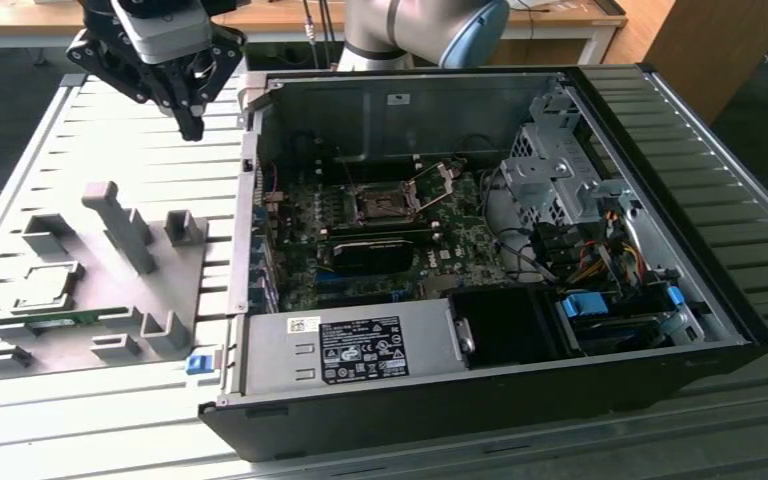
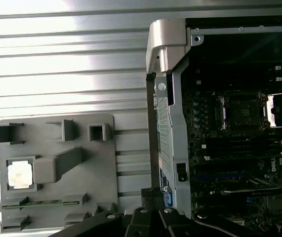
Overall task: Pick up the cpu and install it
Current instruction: 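Reach for the cpu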
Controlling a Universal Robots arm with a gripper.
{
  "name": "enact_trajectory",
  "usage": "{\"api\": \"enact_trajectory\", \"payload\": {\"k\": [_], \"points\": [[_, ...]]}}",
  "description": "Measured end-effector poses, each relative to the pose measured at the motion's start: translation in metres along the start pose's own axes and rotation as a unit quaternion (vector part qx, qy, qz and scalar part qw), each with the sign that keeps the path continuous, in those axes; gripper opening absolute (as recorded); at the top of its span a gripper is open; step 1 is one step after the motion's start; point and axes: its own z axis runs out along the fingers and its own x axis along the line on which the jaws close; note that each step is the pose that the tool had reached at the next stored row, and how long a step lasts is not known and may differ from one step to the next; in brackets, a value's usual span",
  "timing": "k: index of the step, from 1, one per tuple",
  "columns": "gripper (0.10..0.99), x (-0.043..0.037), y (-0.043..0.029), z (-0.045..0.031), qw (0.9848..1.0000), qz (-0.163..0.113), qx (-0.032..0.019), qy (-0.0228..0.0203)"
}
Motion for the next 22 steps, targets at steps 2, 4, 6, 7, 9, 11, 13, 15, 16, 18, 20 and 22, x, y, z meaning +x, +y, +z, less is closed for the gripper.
{"api": "enact_trajectory", "payload": {"k": [2,4,6,7,9,11,13,15,16,18,20,22], "points": [[0.106,0.0009,-0.0001,0.0,1.0,0.0,0.0,0.0],[0.106,0.0017,-0.0001,0.0,1.0,0.0,0.0,0.0],[0.106,0.0027,-0.0002,0.0001,1.0,0.0,0.0,0.0],[0.106,0.0032,-0.0003,0.0001,1.0,0.0,-0.0001,0.0],[0.106,0.0041,-0.0003,0.0001,1.0,0.0,0.0,0.0],[0.106,0.0051,-0.0004,0.0001,1.0,0.0,0.0,0.0],[0.106,0.0061,-0.0005,0.0001,1.0,0.0,0.0,0.0],[0.106,0.0071,-0.0005,0.0001,1.0,0.0,0.0,0.0],[0.106,0.0075,-0.0006,0.0001,1.0,0.0,0.0,0.0],[0.106,0.0085,-0.0007,0.0002,1.0,0.0,0.0,0.0],[0.106,0.0095,-0.0007,0.0002,1.0,0.0,0.0,0.0],[0.106,0.0105,-0.0008,0.0002,1.0,0.0,0.0,0.0]]}}
